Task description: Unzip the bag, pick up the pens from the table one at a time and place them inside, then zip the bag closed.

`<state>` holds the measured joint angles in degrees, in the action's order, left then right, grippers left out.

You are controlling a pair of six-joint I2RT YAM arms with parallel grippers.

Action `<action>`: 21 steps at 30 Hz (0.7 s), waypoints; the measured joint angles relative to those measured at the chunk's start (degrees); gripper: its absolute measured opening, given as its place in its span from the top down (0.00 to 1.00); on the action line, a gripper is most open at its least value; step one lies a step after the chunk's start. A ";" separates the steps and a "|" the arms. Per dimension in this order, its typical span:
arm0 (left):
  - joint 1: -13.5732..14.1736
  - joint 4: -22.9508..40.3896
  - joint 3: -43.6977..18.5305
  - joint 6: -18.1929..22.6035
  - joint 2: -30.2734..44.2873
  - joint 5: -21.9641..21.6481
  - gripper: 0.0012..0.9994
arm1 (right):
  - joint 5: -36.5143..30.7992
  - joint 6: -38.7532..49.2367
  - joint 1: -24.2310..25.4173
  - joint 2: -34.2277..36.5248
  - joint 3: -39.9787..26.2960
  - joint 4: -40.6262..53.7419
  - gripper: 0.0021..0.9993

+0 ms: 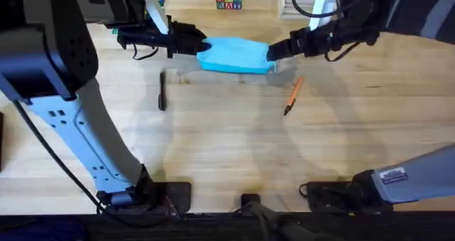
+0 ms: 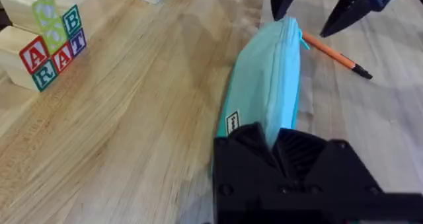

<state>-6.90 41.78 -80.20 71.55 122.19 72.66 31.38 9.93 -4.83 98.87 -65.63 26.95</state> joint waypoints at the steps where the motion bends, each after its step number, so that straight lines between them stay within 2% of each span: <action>1: 0.00 0.00 0.00 0.00 0.00 0.00 0.96 | 0.00 0.00 -0.06 0.00 0.00 -0.53 0.00; 21: 0.00 0.00 0.00 0.00 0.00 -0.04 0.96 | 0.00 -0.62 -0.04 1.37 -0.02 -2.30 0.00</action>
<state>-6.90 41.78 -80.20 71.55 122.19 72.62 31.38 9.31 -4.86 100.24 -65.65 24.66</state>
